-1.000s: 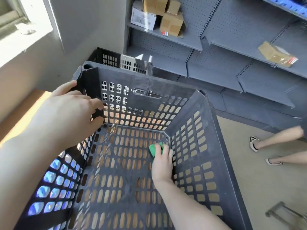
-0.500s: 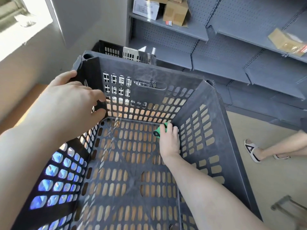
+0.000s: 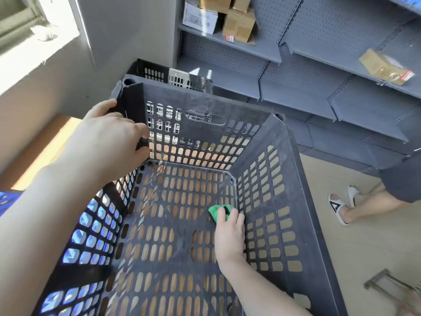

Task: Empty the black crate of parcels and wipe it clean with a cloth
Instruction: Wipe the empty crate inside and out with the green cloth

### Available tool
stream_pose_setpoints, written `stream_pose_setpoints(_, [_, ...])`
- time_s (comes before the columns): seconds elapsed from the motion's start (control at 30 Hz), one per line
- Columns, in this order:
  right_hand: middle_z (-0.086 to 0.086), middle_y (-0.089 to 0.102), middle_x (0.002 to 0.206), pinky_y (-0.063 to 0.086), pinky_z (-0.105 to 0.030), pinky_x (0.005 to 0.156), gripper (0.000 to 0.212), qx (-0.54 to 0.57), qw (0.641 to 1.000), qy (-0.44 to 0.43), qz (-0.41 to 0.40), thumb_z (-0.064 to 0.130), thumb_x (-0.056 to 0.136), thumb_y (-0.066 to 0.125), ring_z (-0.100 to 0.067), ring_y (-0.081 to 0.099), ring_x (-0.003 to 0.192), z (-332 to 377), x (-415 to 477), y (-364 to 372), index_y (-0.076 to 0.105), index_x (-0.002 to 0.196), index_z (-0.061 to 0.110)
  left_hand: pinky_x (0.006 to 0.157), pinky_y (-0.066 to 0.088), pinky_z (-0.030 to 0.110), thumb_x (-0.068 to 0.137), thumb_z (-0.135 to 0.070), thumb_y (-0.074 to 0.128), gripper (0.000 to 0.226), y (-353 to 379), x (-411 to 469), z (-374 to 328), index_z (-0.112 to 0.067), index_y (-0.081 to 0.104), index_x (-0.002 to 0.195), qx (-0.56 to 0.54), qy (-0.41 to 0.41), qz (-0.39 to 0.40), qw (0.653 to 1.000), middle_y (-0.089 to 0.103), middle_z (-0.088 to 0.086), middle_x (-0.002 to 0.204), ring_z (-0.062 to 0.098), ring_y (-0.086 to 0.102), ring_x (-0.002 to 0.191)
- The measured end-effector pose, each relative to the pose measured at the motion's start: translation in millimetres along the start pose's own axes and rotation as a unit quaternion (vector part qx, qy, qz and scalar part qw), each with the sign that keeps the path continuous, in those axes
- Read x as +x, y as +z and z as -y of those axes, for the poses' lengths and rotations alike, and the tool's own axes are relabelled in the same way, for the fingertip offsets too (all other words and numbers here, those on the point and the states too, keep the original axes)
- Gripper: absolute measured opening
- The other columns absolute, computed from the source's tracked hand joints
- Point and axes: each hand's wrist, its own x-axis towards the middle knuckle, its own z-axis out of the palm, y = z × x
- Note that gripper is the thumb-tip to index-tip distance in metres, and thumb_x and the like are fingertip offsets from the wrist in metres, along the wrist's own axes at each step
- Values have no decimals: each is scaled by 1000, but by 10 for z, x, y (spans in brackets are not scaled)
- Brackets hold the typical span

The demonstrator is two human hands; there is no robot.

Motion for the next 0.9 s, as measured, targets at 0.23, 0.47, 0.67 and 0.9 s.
stream_pose_setpoints(0.23, [-11,48,130,46,-39,92,61,72,997,-2,-2,-7,72,69,-29,44,113,130,391,-158,51,126,15,118,11,36,84,-39,60,27,11,-5,3,-26,72,104,8,-2,-11,1000,73,-3,85,22,66,100])
stream_pose_setpoints(0.47, [-12,42,134,41,-41,97,54,12,994,-103,-20,0,88,52,-32,41,118,233,1128,-94,41,138,17,117,12,38,84,-35,60,23,71,7,18,-23,72,100,22,2,-23,999,73,0,79,26,66,96])
stream_pose_setpoints(0.67, [-13,61,108,55,-42,73,65,38,992,-120,-28,-10,53,78,-32,58,89,169,406,129,62,112,14,117,9,36,87,-39,56,29,38,6,-7,-27,70,109,15,-4,-19,1000,74,-1,87,23,64,102])
stream_pose_setpoints(0.9, [-8,60,110,56,-38,71,83,52,958,-277,46,6,41,88,-27,61,89,207,-525,85,50,113,21,116,8,36,86,-38,56,26,21,6,-13,-25,71,102,26,-1,-8,1000,73,-2,83,24,66,100])
